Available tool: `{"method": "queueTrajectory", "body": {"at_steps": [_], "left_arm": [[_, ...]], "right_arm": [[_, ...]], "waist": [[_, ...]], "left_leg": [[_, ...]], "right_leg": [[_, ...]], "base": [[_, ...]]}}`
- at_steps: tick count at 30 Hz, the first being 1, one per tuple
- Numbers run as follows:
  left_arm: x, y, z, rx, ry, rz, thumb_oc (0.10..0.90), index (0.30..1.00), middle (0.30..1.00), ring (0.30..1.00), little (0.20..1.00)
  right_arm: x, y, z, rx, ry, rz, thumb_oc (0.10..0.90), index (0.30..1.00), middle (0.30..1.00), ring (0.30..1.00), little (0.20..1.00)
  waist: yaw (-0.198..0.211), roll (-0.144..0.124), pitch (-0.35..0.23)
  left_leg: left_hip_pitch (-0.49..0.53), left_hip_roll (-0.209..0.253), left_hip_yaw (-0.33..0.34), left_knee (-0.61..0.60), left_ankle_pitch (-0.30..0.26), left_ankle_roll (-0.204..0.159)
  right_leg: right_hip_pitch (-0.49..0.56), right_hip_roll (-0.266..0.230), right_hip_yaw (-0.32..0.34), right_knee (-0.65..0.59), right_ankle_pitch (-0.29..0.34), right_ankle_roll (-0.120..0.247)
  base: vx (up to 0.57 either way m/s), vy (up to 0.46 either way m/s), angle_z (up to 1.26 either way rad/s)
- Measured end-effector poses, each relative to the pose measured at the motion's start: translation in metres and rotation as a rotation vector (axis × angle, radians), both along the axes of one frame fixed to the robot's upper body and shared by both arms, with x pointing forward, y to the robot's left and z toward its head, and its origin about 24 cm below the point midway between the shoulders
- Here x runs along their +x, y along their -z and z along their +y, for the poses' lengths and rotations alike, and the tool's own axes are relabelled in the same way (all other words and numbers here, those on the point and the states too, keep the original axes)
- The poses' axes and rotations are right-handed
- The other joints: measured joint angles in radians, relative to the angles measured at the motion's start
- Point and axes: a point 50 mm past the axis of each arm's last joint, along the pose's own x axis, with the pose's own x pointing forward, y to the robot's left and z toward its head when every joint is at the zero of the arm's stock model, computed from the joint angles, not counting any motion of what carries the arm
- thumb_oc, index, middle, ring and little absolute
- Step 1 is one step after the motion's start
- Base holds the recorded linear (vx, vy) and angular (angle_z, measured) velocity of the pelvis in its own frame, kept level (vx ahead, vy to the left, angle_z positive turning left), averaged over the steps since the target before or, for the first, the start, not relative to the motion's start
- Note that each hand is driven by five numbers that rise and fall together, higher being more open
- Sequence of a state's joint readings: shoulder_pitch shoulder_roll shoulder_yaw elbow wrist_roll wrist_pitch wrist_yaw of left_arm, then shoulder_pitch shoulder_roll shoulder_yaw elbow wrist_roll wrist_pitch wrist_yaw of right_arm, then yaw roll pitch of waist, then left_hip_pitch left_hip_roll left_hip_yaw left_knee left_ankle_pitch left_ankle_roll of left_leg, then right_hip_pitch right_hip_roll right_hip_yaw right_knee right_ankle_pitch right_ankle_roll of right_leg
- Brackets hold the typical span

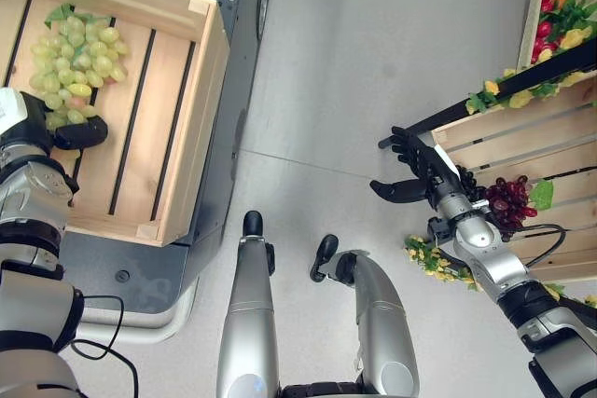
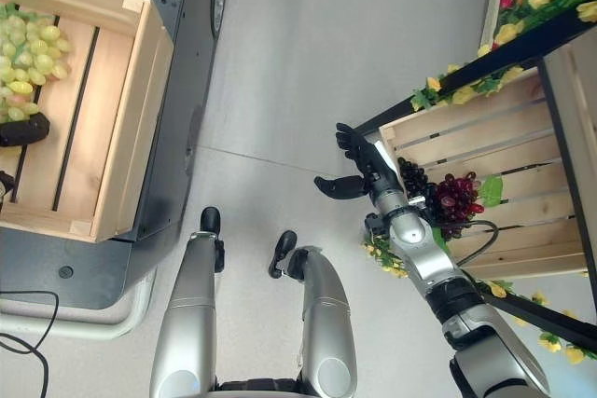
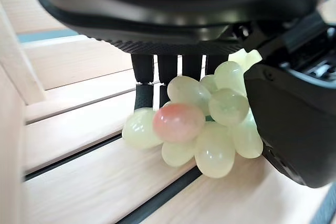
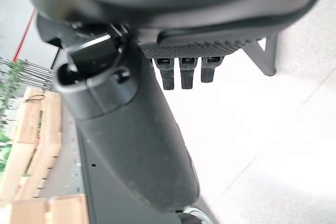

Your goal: Pick up the fruits from the basket on one side to the basket on the other side

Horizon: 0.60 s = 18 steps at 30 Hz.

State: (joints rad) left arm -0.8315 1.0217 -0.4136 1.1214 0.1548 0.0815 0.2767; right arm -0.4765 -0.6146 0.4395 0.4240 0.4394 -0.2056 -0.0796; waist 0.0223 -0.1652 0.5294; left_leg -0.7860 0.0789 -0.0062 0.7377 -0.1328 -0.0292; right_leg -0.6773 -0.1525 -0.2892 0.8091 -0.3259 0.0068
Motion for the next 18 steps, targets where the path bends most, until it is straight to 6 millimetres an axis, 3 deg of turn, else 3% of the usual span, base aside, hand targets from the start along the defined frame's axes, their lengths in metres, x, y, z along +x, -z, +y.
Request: {"method": "queueTrajectory", "body": {"at_steps": [2, 6, 11, 18], "left_arm": [[-0.006, 0.018, 0.003, -0.021, -0.006, 0.065, 0.400, 0.300, 0.300, 0.300, 0.300], [-0.015, 0.034, 0.006, -0.041, -0.006, 0.118, 0.400, 0.300, 0.300, 0.300, 0.300], [-0.022, 0.041, 0.009, -0.026, 0.003, 0.146, 0.400, 0.300, 0.300, 0.300, 0.300], [-0.018, 0.045, -0.004, 0.042, 0.111, 0.179, 0.400, 0.300, 0.300, 0.300, 0.300]], "right_arm": [[-0.001, 0.003, 0.002, 0.007, -0.007, 0.008, 0.800, 0.900, 0.900, 0.900, 0.900], [-0.006, 0.009, 0.002, 0.014, -0.012, 0.026, 0.800, 0.900, 0.900, 0.900, 0.900], [-0.007, 0.011, 0.011, 0.046, -0.033, 0.028, 0.800, 0.900, 0.900, 0.900, 0.900], [-0.016, 0.023, 0.002, 0.073, -0.002, 0.066, 0.800, 0.900, 0.900, 0.900, 0.900]], "waist": [[0.001, 0.000, 0.000], [0.008, 0.001, 0.000], [0.015, 0.008, 0.003], [0.005, 0.041, 0.009]], "left_leg": [[0.052, 0.000, 0.016, -0.022, 0.000, 0.001], [0.144, 0.000, 0.045, -0.065, -0.002, 0.004], [0.256, -0.005, 0.090, -0.117, 0.001, 0.007], [0.426, -0.015, 0.102, -0.223, 0.014, 0.008]], "right_leg": [[0.038, 0.002, 0.014, -0.019, 0.007, 0.004], [0.110, -0.001, 0.034, -0.049, 0.010, 0.009], [0.184, -0.012, 0.065, -0.073, 0.012, 0.014], [0.340, -0.011, 0.068, -0.159, 0.021, 0.030]], "base": [[-0.01, -0.007, -0.16], [0.01, 0.012, -0.11], [-0.02, 0.044, -0.17], [0.03, 0.002, -0.02]]}}
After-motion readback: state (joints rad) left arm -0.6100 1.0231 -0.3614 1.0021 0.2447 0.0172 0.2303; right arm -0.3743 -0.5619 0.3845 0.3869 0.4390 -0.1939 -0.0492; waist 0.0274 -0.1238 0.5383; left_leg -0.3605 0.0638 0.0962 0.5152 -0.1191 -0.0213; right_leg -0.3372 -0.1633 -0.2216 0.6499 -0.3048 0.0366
